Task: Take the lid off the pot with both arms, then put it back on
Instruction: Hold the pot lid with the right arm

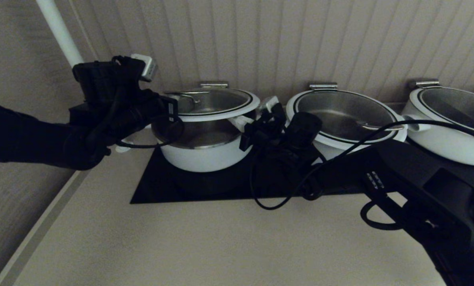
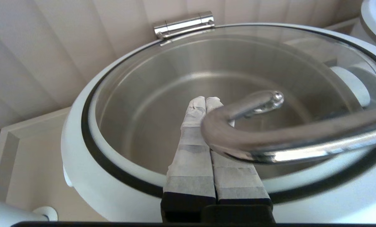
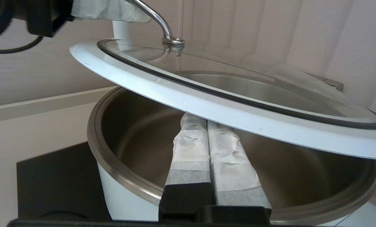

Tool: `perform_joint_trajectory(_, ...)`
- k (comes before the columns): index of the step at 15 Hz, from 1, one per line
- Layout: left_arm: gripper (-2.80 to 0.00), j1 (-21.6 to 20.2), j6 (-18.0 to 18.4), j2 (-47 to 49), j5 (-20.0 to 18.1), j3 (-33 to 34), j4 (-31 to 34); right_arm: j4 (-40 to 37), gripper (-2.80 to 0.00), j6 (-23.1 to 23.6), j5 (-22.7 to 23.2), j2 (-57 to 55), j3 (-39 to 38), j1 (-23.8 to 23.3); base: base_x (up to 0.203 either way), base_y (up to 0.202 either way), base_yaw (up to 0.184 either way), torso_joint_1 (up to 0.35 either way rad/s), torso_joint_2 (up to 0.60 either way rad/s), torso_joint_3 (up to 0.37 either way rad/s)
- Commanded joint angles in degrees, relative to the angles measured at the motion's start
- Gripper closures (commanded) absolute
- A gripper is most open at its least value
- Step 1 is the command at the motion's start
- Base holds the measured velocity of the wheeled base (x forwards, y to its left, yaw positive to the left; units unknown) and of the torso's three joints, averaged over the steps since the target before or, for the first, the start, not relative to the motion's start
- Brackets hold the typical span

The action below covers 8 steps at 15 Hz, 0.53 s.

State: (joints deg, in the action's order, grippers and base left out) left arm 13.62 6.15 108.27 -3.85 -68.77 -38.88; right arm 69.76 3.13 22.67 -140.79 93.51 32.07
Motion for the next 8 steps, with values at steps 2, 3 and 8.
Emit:
perform_joint_trajectory(2,0.00,0.01,0.09,-1.52,-0.01,-0.05,1.61,0.47,0.00,0.03,0.18,0.08,0.00,0.01,0.000,0.000,0.000,0.000,0.00,0.000)
perform_joint_trajectory(3,0.00,0.01,0.09,-1.77,-0.01,-0.05,1.79,0.47,0.00,0.03,0.18,0.08,0.03,0.01,0.000,0.000,0.000,0.000,0.00,0.000)
perform_joint_trajectory(8,0.00,0.01,0.17,-4.33,-0.01,0.04,5.15,0.47,0.00,0.03,0.18,0.16,0.09,-0.08,0.000,0.000,0.000,0.000,0.00,0.000)
